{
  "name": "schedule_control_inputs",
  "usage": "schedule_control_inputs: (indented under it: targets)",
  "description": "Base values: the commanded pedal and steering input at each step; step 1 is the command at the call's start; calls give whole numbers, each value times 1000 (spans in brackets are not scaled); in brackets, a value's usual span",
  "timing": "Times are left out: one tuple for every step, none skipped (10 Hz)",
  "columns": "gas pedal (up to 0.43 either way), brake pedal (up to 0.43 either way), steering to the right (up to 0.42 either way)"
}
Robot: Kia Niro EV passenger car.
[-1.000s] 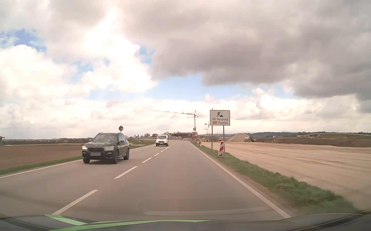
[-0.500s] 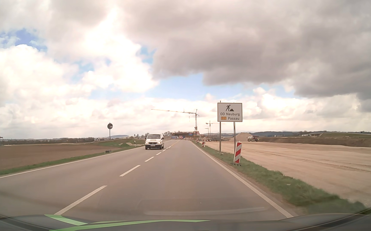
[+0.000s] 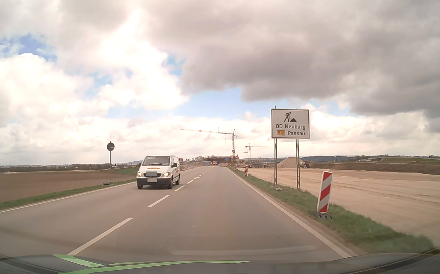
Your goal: Follow the waypoints while adhering to traffic rules and regulations
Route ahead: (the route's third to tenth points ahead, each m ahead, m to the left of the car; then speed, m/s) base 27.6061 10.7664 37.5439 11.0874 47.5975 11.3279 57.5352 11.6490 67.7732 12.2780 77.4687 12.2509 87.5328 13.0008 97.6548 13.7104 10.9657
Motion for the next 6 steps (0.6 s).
schedule_control_inputs:
  targets:
    - [98, 0, 0]
    - [98, 0, 0]
    - [98, 0, 0]
    - [98, 0, 0]
    - [98, 0, 0]
    - [98, 0, 0]
